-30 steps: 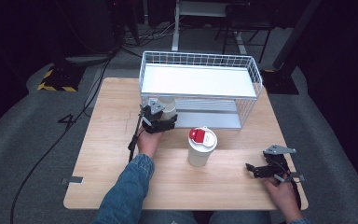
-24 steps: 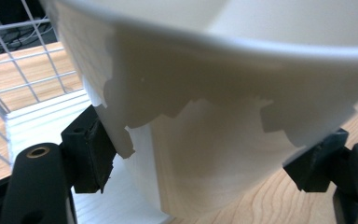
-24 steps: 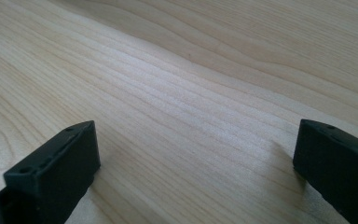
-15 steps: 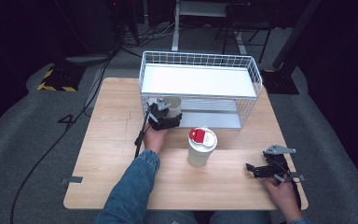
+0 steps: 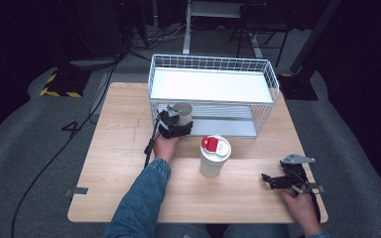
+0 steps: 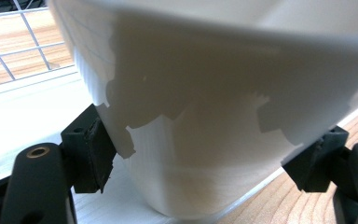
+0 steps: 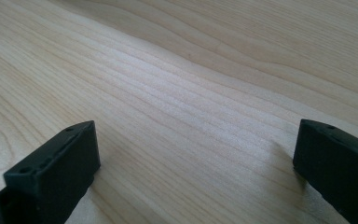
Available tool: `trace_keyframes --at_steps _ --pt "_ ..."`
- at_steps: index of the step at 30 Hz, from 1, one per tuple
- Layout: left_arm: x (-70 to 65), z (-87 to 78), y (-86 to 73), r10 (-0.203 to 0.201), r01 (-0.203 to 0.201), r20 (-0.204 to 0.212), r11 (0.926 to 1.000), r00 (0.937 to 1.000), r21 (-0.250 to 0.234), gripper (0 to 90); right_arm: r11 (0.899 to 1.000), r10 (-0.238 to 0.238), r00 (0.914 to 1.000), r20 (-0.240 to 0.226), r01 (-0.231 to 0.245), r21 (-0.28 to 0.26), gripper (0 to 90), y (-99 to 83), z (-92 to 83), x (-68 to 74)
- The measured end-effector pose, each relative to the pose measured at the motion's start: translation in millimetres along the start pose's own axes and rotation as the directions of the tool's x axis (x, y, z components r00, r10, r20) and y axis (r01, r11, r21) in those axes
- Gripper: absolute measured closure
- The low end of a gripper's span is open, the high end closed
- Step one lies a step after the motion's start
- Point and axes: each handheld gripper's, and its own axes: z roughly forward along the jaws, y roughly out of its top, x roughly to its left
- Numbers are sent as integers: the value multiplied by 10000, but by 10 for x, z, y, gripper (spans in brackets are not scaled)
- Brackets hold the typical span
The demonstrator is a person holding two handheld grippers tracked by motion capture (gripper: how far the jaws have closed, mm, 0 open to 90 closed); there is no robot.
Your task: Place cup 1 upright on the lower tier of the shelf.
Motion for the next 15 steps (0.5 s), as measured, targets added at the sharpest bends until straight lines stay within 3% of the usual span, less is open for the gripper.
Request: trace_keyframes --at_steps 11,14,15 --pt "-23 24 15 368 -364 -182 9991 9992 196 224 10000 1 10000 -1 -1 -1 6 0 0 0" --pt "-28 39 11 393 -378 -379 9985 9985 387 165 10000 1 10000 -2 -1 2 5 0 0 0" --pt "-30 46 7 226 -213 -331 9991 9992 378 151 10000 1 10000 -1 -1 0 6 0 0 0"
